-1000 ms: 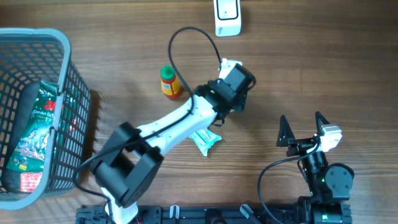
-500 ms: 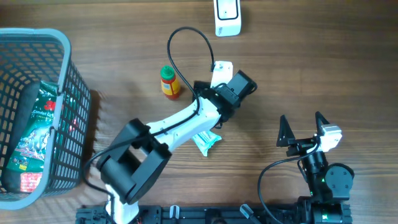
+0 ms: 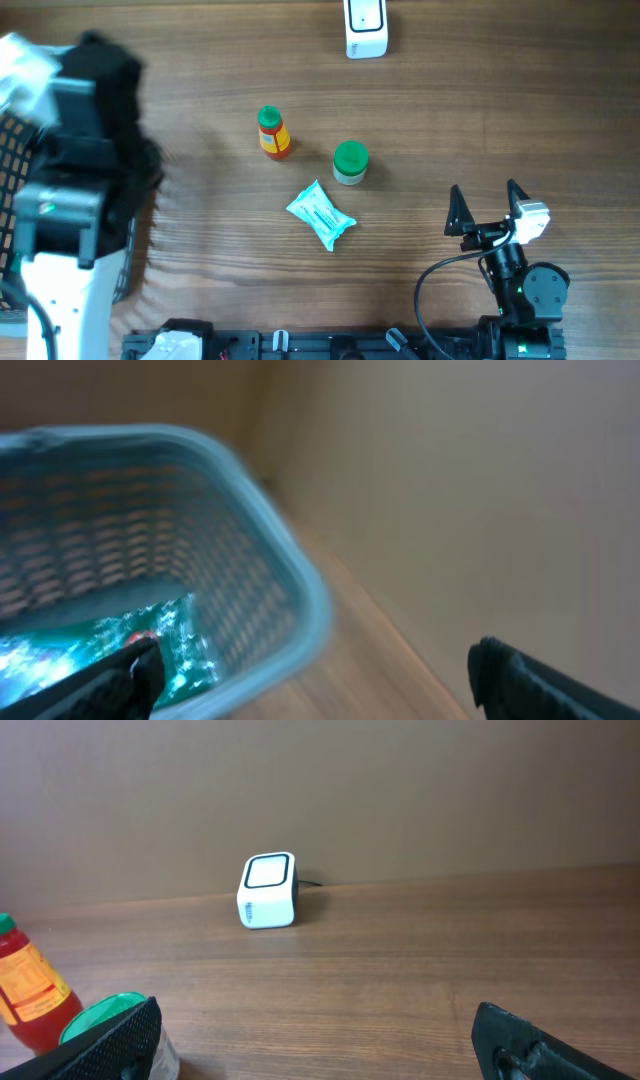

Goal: Scan the item barcode
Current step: 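Grasp the orange snack bag in the basket with the left gripper, then carry the orange snack bag out and drop it on the table, then reach the left gripper into the basket and grasp the green glove bag, then lift the green glove bag out and drop it right of the jar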

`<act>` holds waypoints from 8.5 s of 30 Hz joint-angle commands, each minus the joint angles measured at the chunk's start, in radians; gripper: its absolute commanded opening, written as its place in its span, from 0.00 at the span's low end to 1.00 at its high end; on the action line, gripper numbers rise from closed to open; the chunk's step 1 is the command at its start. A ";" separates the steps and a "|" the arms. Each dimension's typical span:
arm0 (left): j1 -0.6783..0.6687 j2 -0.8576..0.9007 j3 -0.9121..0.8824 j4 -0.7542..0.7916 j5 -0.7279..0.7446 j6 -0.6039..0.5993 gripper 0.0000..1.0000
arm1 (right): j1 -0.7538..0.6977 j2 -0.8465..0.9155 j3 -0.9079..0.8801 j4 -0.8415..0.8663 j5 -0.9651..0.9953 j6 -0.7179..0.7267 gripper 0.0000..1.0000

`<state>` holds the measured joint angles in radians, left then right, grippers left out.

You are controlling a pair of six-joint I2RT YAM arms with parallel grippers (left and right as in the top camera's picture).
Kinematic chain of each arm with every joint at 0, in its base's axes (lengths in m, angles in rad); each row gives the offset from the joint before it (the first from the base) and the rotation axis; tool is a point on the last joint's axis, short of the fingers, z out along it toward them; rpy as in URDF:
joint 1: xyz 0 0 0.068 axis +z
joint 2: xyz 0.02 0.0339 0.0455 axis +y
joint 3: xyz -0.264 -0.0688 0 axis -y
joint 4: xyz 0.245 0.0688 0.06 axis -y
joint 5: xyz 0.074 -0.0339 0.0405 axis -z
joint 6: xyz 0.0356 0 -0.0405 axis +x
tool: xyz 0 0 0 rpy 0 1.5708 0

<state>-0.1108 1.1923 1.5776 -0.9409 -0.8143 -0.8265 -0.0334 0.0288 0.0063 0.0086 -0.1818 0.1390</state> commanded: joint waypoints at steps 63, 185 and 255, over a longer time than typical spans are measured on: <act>0.809 0.601 0.458 -0.582 0.709 0.042 0.04 | 0.004 -0.006 0.000 0.003 0.006 0.018 0.99; 0.877 0.562 -0.644 0.282 0.655 -0.853 1.00 | 0.004 -0.006 0.000 0.003 0.005 0.019 1.00; 0.937 -0.467 -0.478 0.463 1.432 -0.083 0.04 | 0.004 -0.006 0.000 0.003 0.005 0.019 1.00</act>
<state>0.8261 0.7280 1.0729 -0.5053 0.3565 -1.0702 -0.0334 0.0288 0.0063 0.0074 -0.1818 0.1390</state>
